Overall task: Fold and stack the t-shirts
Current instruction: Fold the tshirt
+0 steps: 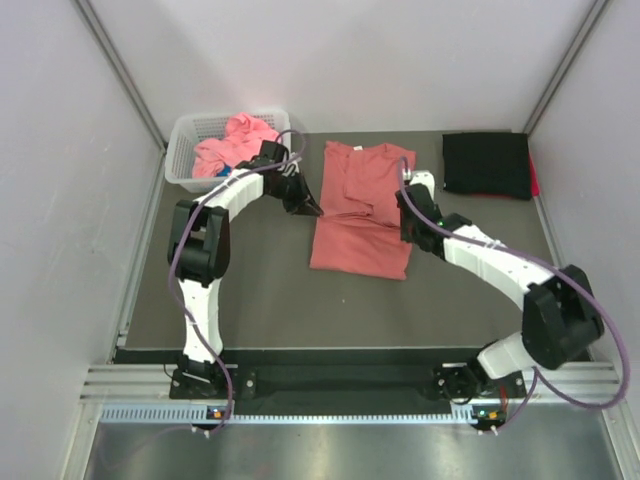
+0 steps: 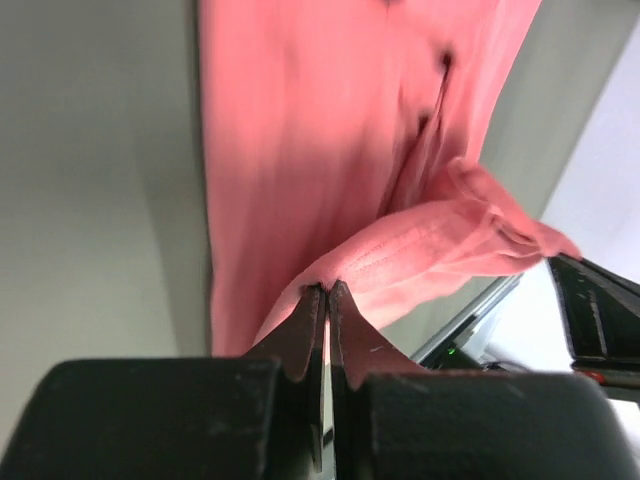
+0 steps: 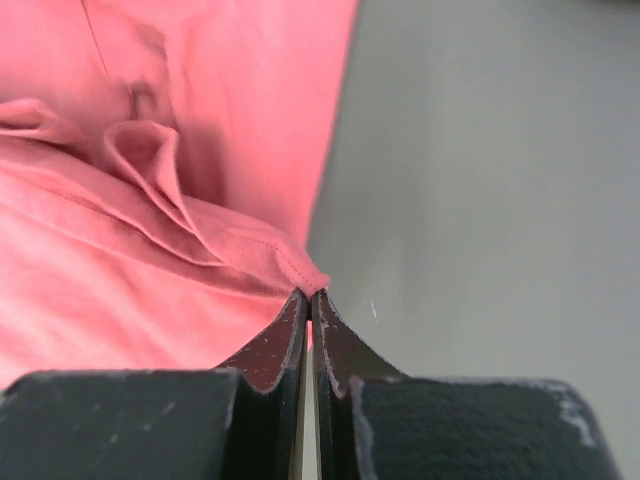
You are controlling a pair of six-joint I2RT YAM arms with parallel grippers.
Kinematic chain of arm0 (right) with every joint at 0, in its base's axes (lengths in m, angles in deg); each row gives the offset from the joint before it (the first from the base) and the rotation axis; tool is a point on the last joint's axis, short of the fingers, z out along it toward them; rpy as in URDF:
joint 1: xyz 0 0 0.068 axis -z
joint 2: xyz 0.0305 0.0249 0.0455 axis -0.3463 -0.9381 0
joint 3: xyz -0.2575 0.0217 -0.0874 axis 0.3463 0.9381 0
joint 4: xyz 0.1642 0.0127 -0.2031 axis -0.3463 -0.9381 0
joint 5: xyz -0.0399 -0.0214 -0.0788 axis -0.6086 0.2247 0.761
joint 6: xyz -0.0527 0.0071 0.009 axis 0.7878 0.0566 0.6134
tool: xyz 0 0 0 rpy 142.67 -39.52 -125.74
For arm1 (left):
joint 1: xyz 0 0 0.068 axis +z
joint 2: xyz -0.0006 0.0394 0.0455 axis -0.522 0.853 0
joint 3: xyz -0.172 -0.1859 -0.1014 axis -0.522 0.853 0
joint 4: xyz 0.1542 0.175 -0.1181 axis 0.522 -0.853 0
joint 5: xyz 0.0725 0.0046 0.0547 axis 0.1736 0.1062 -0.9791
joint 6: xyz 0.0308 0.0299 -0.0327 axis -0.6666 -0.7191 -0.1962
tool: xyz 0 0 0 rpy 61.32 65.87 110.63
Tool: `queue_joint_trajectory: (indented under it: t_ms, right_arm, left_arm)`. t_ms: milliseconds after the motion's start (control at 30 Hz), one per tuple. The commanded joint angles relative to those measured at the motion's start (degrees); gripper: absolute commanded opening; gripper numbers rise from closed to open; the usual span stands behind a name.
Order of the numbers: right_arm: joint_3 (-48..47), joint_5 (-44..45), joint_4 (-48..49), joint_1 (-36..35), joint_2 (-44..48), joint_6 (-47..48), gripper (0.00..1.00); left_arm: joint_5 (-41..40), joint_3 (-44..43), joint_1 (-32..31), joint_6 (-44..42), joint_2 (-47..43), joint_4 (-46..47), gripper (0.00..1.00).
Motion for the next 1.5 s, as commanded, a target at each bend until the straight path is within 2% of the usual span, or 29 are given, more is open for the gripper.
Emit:
queue_joint_trajectory:
  t_ms: [0, 267, 433, 600, 700, 767, 867, 900, 933, 967, 1000, 1100, 1200, 1333, 1367, 1467]
  right_arm:
    - [-7.46, -4.33, 6.14, 2.81, -6.14, 6.45, 0.00]
    - [-17.22, -7.06, 7.28, 7.56, -16.95, 10.06, 0.00]
    - [-20.82, -9.26, 6.14, 9.23, -21.35, 10.67, 0.00]
    - [-22.76, -9.26, 5.27, 10.19, -23.90, 10.33, 0.03]
    - [-24.17, -10.31, 4.64, 11.42, -25.31, 8.83, 0.06]
    - [-25.04, -9.97, 4.21, 11.69, -25.49, 8.13, 0.09]
    - [-26.36, -9.35, 2.01, 12.04, -24.88, 7.08, 0.11]
    - [-26.97, -9.26, 0.44, 12.13, -24.27, 6.20, 0.14]
    - [-27.24, -9.18, -0.45, 12.13, -23.91, 5.58, 0.18]
    - [-27.33, -9.09, -1.32, 12.13, -23.47, 5.05, 0.23]
    - [-27.51, -9.61, -2.38, 12.13, -22.34, 4.18, 0.35]
    - [-26.02, -13.47, -4.67, 12.04, -18.83, 2.95, 0.45]
    - [-21.91, -18.48, -5.73, 12.13, -13.83, 1.72, 0.48]
    - [-14.17, -24.55, -5.82, 12.13, -7.40, 0.48, 0.49]
    - [-12.23, -28.82, -5.21, 12.04, -6.08, 0.31, 0.49]
    - [-5.37, -32.54, -3.88, 12.04, -1.94, -0.49, 0.49]
  left_arm:
    - [7.83, -6.72, 2.51, -0.09, 5.78, 4.75, 0.00]
    - [10.30, -15.59, 3.48, 2.37, 14.74, 9.33, 0.00]
    - [13.02, -15.25, 3.75, 5.45, 16.51, 13.90, 0.00]
    - [9.17, -14.29, 3.66, 5.19, 15.38, 12.77, 0.02]
    - [4.51, -14.46, 3.83, 3.70, 14.41, 11.10, 0.11]
    - [2.40, -15.34, 3.83, 2.56, 13.88, 8.90, 0.14]
    - [-0.05, -16.83, 3.92, 0.80, 12.74, 5.65, 0.20]
    - [-0.51, -17.53, 3.84, -0.08, 11.86, 4.51, 0.28]
    - [-1.03, -17.71, 3.83, -0.43, 11.33, 4.50, 0.32]
    - [-1.47, -17.98, 3.92, -1.13, 10.72, 3.71, 0.37]
    - [-1.65, -18.07, 3.92, -1.49, 10.19, 3.53, 0.38]
    - [-1.39, -18.68, 3.83, -2.37, 7.56, 3.09, 0.41]
    - [-2.61, -18.51, 3.92, -4.12, 4.31, 2.30, 0.41]
    - [-8.84, -15.10, 3.92, -7.46, -2.10, -0.16, 0.41]
    - [-8.86, -13.77, 3.92, -7.90, -3.25, 0.10, 0.41]
    - [-5.27, -8.24, 3.49, -11.14, -7.21, 0.90, 0.41]
